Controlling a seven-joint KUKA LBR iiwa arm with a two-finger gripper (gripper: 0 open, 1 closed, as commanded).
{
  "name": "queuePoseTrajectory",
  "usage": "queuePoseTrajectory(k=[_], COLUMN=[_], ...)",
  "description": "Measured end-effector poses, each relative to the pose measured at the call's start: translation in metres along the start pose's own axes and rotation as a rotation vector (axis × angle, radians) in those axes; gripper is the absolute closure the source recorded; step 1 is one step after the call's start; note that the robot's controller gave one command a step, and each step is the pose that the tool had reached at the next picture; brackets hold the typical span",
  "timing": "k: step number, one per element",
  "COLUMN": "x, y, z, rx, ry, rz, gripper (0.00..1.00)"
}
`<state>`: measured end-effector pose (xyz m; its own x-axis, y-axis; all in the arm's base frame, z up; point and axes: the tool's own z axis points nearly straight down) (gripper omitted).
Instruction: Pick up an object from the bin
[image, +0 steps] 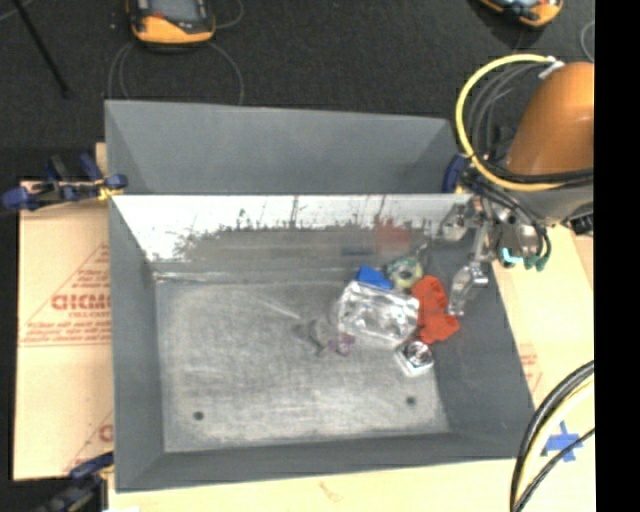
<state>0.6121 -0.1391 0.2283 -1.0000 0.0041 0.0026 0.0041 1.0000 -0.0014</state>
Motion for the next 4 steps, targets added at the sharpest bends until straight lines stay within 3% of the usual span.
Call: queuePoseTrajectory(k=[1, 2, 3, 4], x=[0.039, 0.067, 0.053, 0.049], y=[0.073, 0.165, 0.171, 0.174], z=[0.110, 0.111, 0.123, 0.154], rx=[-0.002, -0.006, -0.003, -0.007], ry=[-0.039, -0.004, -0.004, -0.009], rz=[0.327, 0.363, 0.758, 0.959], gripper=[0.00, 0.00, 0.00, 0.00])
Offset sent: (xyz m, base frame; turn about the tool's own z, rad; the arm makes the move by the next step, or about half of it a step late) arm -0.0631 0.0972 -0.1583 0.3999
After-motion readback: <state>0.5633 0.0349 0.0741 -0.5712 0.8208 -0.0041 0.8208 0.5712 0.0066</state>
